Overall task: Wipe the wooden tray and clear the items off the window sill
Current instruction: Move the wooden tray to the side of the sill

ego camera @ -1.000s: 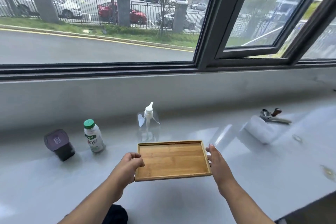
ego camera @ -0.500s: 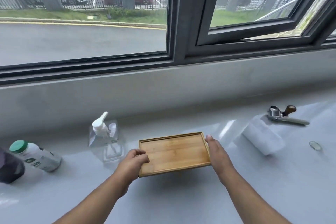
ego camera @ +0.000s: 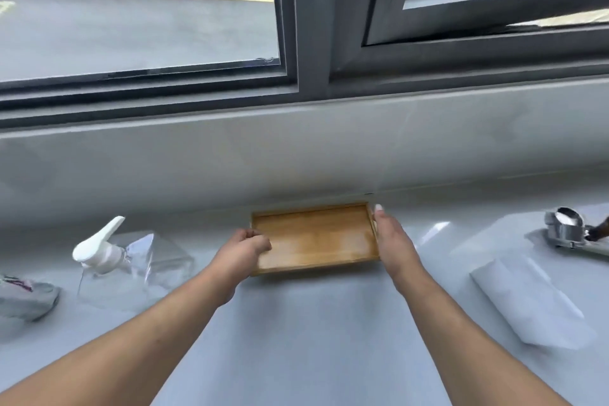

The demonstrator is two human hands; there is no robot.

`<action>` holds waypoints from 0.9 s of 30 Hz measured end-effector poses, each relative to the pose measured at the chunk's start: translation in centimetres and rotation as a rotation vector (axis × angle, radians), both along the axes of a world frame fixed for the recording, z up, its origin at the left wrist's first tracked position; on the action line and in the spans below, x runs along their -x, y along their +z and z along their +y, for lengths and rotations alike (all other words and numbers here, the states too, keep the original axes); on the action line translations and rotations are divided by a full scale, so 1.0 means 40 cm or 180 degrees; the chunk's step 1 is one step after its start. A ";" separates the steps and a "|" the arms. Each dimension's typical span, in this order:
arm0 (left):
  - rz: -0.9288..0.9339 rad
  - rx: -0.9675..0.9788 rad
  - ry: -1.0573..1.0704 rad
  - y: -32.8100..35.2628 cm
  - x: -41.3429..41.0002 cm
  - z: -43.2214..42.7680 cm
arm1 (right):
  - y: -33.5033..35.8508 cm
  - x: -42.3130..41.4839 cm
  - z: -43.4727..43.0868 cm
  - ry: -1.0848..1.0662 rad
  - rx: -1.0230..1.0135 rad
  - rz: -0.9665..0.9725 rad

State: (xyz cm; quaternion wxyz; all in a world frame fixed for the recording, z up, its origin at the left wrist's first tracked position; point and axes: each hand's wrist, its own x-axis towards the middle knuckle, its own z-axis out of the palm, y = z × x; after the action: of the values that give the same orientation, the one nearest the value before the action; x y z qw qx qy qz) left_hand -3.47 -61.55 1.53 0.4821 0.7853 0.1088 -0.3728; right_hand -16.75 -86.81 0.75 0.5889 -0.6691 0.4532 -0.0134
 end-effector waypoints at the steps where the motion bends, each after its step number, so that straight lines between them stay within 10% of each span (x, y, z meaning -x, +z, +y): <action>1: -0.0011 -0.0015 -0.0006 -0.012 -0.013 -0.012 | -0.007 -0.015 -0.012 -0.0002 0.0006 -0.0002; 14: -0.0345 -0.0086 -0.0137 -0.069 -0.052 -0.047 | -0.075 -0.071 -0.017 0.0230 0.0492 -0.0083; 27: -0.1062 0.0075 -0.0537 0.146 0.186 0.381 | 0.058 0.092 0.503 0.1209 0.1562 -0.0276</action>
State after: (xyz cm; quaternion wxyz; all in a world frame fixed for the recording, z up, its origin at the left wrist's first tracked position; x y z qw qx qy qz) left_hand -10.92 -46.32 7.39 0.4697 0.8369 -0.0432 -0.2778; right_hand -20.43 -66.67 3.09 0.4206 -0.8627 0.2778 -0.0406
